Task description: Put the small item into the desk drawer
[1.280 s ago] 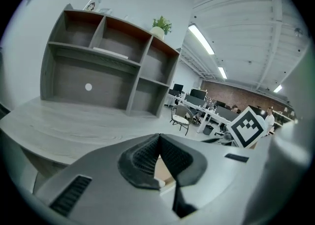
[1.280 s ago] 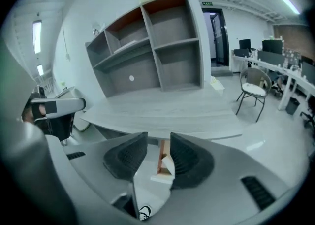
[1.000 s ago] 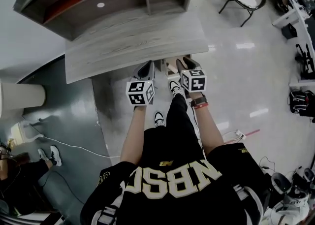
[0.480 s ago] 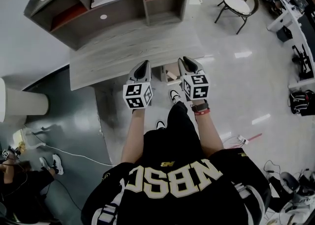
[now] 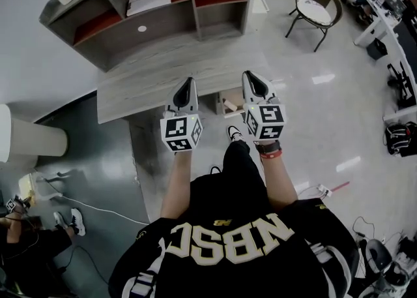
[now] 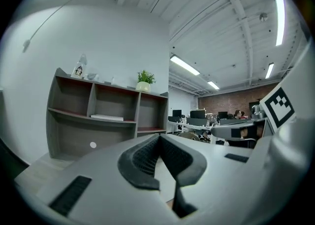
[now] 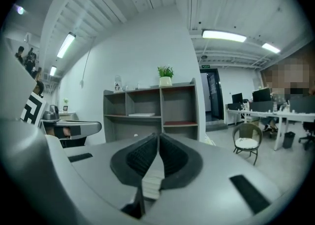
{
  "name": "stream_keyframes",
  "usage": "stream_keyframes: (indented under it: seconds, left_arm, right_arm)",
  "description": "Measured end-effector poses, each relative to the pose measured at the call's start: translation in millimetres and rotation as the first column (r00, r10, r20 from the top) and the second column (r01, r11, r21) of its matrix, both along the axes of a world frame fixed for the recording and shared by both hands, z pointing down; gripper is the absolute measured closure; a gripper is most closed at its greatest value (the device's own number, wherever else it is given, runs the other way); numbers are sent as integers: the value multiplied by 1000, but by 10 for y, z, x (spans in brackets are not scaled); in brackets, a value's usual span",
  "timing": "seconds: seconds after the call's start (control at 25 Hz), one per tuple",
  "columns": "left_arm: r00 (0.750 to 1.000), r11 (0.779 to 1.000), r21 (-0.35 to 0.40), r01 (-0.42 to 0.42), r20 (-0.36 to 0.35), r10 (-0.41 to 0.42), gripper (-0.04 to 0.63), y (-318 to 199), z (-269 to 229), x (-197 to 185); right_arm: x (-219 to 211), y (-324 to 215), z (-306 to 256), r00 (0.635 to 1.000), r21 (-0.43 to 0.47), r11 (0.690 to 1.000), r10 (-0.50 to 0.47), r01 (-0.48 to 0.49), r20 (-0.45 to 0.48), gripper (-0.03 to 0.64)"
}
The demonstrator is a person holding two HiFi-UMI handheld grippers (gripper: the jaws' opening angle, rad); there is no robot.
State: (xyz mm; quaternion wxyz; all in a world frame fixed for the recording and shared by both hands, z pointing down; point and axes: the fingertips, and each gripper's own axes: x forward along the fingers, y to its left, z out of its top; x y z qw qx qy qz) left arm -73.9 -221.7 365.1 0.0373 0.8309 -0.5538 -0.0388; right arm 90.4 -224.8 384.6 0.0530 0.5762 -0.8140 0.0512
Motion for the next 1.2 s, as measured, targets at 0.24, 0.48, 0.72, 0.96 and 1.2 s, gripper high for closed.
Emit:
stream_keyframes:
  seconds: [0.24,0.48,0.72,0.96,1.2]
  left_arm:
    - [1000,1000,31,7,6,-7,583,29,-122,-61]
    - [1000,1000,15,-20,-17,21,583,4,-140,-31]
    - [999,999,10,-39,-4,39,583,12,-89,63]
    - [1000,1000,-9,-27,-9,27,583,-34,-14,21]
    - [1000,998,-55,-26,-15,25,583,-115,110,0]
  right_arm:
    - [-56,20,-178,1000,47,999,13,-12,-17,609]
    - [-98,-1,-152,1000,26,1000,-2,2,20,609]
    - [-86,-5,-96,1000,8,1000,-5,5,15,609]
    - [-109,-31,-34,1000,-15,1000,-13,14,12,609]
    - [-68,-114,49,1000,-34,999,-13,13,16,609]
